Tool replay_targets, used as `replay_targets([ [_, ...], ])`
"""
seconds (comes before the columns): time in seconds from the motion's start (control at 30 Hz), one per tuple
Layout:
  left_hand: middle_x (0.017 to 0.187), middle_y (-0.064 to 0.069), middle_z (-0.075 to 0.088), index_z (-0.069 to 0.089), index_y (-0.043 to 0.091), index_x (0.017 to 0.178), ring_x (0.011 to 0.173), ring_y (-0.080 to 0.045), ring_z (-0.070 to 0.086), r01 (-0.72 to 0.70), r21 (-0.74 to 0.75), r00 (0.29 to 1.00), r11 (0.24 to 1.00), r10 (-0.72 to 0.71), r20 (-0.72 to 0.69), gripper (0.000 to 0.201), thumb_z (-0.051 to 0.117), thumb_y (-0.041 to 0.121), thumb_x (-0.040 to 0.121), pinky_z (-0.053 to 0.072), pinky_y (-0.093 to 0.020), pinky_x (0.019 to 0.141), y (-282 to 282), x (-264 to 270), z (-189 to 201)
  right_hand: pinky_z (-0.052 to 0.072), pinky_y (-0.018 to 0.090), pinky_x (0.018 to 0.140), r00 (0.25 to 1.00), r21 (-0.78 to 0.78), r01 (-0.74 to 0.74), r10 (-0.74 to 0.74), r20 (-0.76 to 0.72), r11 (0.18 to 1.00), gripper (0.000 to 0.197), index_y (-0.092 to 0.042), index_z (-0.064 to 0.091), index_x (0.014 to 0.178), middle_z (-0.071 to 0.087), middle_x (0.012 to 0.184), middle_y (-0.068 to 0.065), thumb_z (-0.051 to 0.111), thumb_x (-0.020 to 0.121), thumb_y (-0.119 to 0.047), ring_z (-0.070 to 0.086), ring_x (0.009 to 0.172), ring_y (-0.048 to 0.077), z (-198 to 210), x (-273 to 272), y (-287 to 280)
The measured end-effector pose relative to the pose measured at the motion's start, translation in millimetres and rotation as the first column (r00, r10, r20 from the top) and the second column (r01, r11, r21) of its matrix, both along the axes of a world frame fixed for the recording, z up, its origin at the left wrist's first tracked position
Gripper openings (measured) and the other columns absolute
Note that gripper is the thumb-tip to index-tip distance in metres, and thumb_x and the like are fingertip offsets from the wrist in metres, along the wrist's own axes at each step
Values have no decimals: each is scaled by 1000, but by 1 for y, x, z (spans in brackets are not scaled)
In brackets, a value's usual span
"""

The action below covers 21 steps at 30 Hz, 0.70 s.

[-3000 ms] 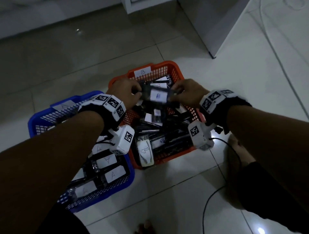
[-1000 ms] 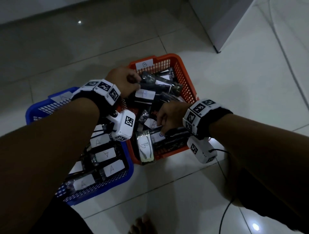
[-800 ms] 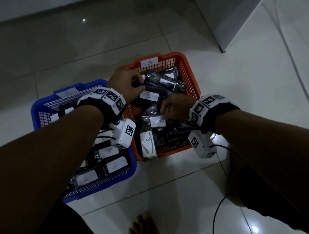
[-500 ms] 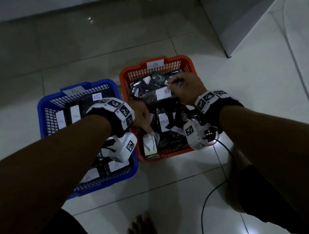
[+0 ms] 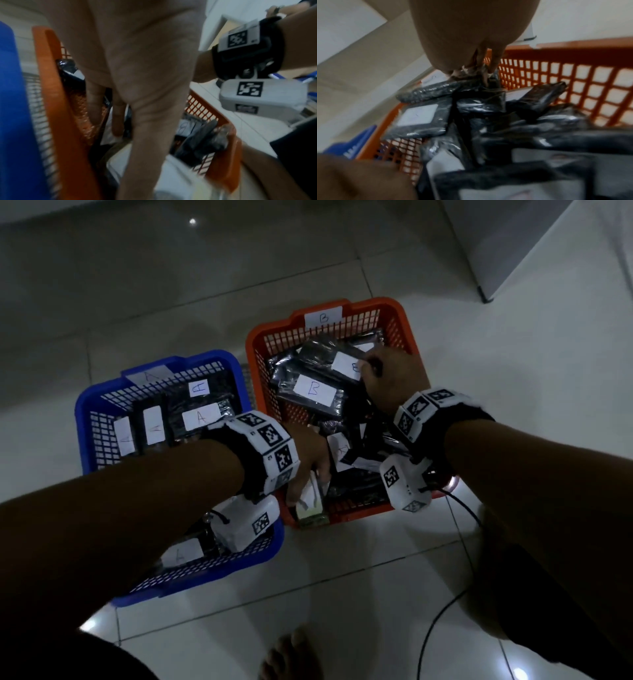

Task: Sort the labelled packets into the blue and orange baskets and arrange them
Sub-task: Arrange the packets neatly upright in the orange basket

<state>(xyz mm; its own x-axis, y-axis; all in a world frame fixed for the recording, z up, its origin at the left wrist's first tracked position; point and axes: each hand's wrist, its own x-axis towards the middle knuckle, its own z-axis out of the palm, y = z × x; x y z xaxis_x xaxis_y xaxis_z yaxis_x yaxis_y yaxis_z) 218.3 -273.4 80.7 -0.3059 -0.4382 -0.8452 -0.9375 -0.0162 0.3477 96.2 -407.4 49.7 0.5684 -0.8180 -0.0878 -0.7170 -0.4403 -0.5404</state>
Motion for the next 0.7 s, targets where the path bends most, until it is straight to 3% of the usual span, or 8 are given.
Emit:
replay_targets([
  [0.07, 116, 2, 63, 67, 17, 108, 93, -9, 56, 65, -20, 998, 998, -65, -19, 51, 88, 27, 62, 45, -20, 68, -1, 3, -2, 34, 21, 71, 999, -22, -43, 43, -7, 999, 25, -14, 66, 99, 68, 97, 4, 48, 95, -31, 61, 86, 19, -1, -4, 2],
  [0.13, 93, 3, 66, 67, 16, 93, 82, -12, 58, 28, -106, 999, 994, -30, -17, 42, 88, 31, 60, 42, -17, 57, -1, 9, -1, 35, 21, 72, 998, -52, -55, 55, 10, 997, 22, -15, 64, 101, 66, 101, 5, 51, 93, -31, 59, 90, 20, 3, -8, 5],
  [0.23, 82, 5, 66, 67, 17, 85, 77, -13, 61, -217, -196, 976, 956, 206, -73, 40, 89, 35, 58, 43, -16, 56, -9, 22, 7, 41, 26, 75, 997, -151, -57, 63, 35, 987, 20, -17, 61, 102, 58, 108, 1, 56, 87, -30, 55, 90, 19, 16, -21, 11],
  [0.33, 87, 1, 67, 68, 14, 90, 82, -17, 61, -431, -346, 902, 833, 412, -131, 39, 85, 38, 64, 42, -20, 59, -25, 42, 16, 51, 30, 75, 978, 15, -203, 203, -48, 979, 13, -22, 64, 90, 63, 97, -7, 62, 81, -31, 60, 84, 14, 32, -35, 17],
  [0.43, 95, 0, 67, 68, 16, 95, 87, -16, 60, -504, -548, 845, 667, 511, -154, 37, 82, 37, 68, 46, -25, 67, -40, 55, 18, 52, 27, 76, 868, 287, -351, 425, -257, 891, 22, -24, 69, 90, 69, 89, -8, 73, 77, -42, 65, 85, 12, 35, -42, 26],
  [0.5, 98, 2, 66, 69, 21, 98, 92, -17, 61, -536, -636, 804, 555, 566, -183, 36, 81, 36, 68, 50, -29, 79, -47, 59, 15, 50, 26, 79, 796, 314, -399, 495, -347, 862, 35, -29, 70, 99, 68, 98, -9, 76, 72, -51, 60, 90, 10, 30, -44, 34],
  [0.6, 103, 2, 63, 64, 26, 104, 96, -20, 59, -515, -738, 783, 436, 590, -197, 38, 76, 34, 69, 47, -30, 83, -48, 56, 9, 47, 29, 87, 700, 292, -500, 579, -418, 815, 40, -33, 67, 112, 57, 118, -6, 75, 75, -46, 56, 106, 15, 21, -43, 43],
  [0.7, 111, -7, 54, 54, 18, 104, 102, -26, 52, -463, -817, 765, 345, 620, -173, 43, 76, 30, 69, 46, -37, 84, -43, 50, 7, 52, 31, 81, 731, 223, -569, 612, -302, 791, 22, -30, 70, 106, 61, 108, -6, 67, 84, -35, 61, 98, 15, 17, -41, 46],
])
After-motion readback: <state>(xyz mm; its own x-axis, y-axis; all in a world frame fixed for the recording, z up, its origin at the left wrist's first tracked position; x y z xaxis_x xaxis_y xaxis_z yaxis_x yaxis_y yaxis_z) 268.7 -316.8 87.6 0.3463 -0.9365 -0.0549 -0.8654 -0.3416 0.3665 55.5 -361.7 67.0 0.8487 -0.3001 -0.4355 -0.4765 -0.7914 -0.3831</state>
